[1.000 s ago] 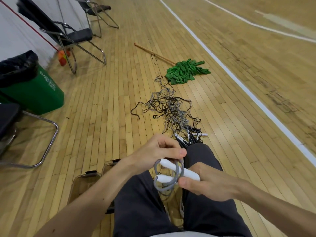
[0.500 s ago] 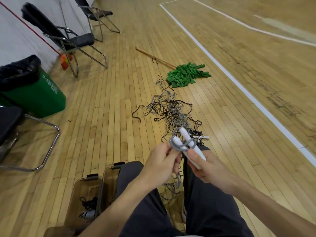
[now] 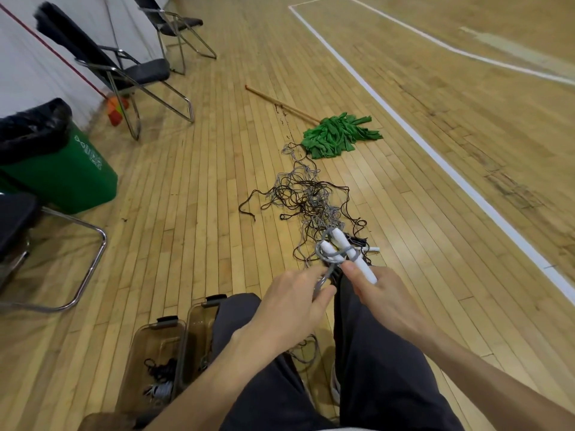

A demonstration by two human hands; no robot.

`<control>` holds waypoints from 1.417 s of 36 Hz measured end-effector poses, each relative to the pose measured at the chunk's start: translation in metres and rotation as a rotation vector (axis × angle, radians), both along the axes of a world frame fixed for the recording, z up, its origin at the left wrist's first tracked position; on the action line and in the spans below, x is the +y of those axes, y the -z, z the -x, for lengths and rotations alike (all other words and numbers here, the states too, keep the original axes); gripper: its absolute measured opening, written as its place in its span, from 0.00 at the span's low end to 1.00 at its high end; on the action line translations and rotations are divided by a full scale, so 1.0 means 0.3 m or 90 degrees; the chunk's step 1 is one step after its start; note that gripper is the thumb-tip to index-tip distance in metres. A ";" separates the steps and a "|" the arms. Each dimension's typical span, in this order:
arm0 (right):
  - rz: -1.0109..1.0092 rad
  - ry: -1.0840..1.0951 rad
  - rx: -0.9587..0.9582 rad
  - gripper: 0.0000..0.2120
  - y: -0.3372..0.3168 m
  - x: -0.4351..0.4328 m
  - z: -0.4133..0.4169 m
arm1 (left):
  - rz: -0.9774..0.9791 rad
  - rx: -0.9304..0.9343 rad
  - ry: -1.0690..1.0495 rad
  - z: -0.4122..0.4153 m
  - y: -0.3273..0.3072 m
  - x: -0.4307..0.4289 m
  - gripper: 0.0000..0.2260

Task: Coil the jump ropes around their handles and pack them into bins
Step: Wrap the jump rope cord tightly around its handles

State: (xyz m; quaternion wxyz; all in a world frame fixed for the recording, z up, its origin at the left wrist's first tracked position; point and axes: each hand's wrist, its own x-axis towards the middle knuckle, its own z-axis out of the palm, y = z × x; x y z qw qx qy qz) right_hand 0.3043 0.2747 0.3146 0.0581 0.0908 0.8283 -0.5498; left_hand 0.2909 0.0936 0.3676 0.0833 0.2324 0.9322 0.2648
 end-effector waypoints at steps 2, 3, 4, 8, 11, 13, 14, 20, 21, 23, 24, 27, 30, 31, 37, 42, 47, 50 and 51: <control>-0.018 0.013 0.013 0.34 -0.006 0.009 0.009 | -0.085 -0.101 -0.034 0.009 -0.005 -0.002 0.07; -0.024 0.023 0.019 0.33 -0.013 0.016 0.016 | -0.134 -0.172 -0.051 0.014 -0.008 -0.004 0.08; -0.029 0.039 0.023 0.32 -0.020 0.027 0.025 | -0.176 -0.245 -0.064 0.018 -0.011 -0.007 0.09; -0.043 0.095 0.008 0.31 -0.034 0.088 0.079 | -0.164 -0.288 -0.053 0.025 -0.023 -0.010 0.14; -0.059 0.084 -0.019 0.30 -0.015 0.111 0.106 | 0.026 -0.106 0.035 0.022 -0.040 0.013 0.16; -0.062 0.072 -0.038 0.29 -0.006 0.105 0.113 | 0.182 -0.009 0.090 0.022 -0.072 0.030 0.14; -0.065 0.066 -0.040 0.29 -0.004 0.100 0.114 | 0.243 0.037 0.113 0.026 -0.093 0.037 0.14; -0.107 -0.027 -0.062 0.29 -0.009 0.075 0.075 | 0.401 0.172 0.265 0.064 -0.213 0.050 0.11; -0.116 -0.054 -0.074 0.29 -0.014 0.069 0.068 | 0.420 0.180 0.290 0.068 -0.232 0.054 0.10; -0.145 -0.103 -0.093 0.29 -0.027 0.055 0.053 | 0.449 0.172 0.336 0.076 -0.268 0.064 0.10; -0.155 -0.123 -0.099 0.29 -0.034 0.047 0.043 | 0.457 0.165 0.350 0.080 -0.289 0.069 0.11; -0.183 -0.165 -0.110 0.31 -0.056 0.026 0.009 | 0.443 0.163 0.361 0.106 -0.349 0.074 0.12; -0.225 -0.183 -0.097 0.32 -0.081 0.014 -0.018 | 0.375 0.145 0.372 0.142 -0.379 0.064 0.13; -0.237 -0.189 -0.086 0.33 -0.088 0.011 -0.026 | 0.341 0.136 0.377 0.153 -0.387 0.062 0.12; -0.296 -0.249 -0.018 0.34 -0.097 -0.011 -0.084 | 0.215 0.073 0.377 0.207 -0.403 0.078 0.09; -0.347 -0.334 0.071 0.33 -0.100 -0.022 -0.113 | 0.176 -0.041 0.376 0.220 -0.372 0.090 0.08; -0.402 -0.367 0.195 0.29 -0.105 -0.013 -0.122 | 0.104 -0.135 0.329 0.247 -0.337 0.066 0.07; -0.430 -0.342 0.306 0.27 -0.090 -0.003 -0.124 | 0.032 -0.210 0.308 0.251 -0.303 0.045 0.05; -0.435 -0.327 0.353 0.26 -0.089 -0.001 -0.127 | 0.013 -0.230 0.302 0.251 -0.291 0.036 0.06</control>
